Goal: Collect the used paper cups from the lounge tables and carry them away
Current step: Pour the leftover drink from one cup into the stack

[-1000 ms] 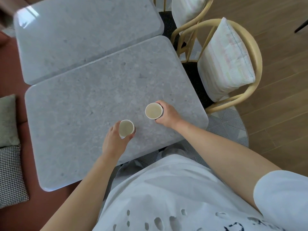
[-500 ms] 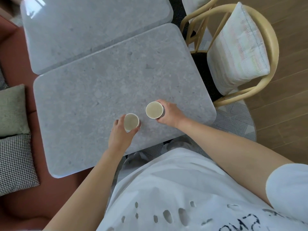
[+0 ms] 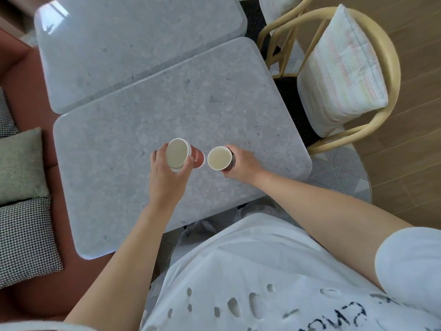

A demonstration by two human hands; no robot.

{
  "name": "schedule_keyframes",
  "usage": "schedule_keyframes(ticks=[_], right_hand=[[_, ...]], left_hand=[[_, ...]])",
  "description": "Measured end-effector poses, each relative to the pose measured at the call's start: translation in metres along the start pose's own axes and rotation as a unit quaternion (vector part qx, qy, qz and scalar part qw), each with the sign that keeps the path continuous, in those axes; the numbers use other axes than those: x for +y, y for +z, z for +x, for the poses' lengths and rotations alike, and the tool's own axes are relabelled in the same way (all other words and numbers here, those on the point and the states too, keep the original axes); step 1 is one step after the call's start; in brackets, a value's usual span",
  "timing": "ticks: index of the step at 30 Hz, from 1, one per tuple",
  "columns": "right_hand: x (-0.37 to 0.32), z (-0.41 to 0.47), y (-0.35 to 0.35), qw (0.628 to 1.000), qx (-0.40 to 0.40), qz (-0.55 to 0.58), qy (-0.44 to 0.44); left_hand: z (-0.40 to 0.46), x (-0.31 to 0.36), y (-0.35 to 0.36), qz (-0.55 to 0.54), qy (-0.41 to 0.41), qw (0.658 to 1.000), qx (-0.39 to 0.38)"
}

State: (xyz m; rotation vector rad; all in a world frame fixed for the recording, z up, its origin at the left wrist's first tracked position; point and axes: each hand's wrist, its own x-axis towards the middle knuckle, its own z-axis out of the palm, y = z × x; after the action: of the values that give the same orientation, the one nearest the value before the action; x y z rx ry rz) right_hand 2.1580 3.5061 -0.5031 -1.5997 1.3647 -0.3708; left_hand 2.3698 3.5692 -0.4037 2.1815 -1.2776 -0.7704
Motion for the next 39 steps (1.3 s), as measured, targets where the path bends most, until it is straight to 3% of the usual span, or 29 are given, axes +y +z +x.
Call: schedule_keyframes(ticks=[12, 39], right_hand=[[-0.002, 0.0, -0.002, 0.999, -0.02, -0.01, -0.039], [0.001, 0.0, 0.0, 0.993, -0.064, -0.073, -0.065]], left_hand=[[0.005, 0.005, 0.015, -0.004, 0.044, 0.997, -0.061], [0.009, -0.015, 0.042, 0.045, 0.013, 0.984, -0.169]])
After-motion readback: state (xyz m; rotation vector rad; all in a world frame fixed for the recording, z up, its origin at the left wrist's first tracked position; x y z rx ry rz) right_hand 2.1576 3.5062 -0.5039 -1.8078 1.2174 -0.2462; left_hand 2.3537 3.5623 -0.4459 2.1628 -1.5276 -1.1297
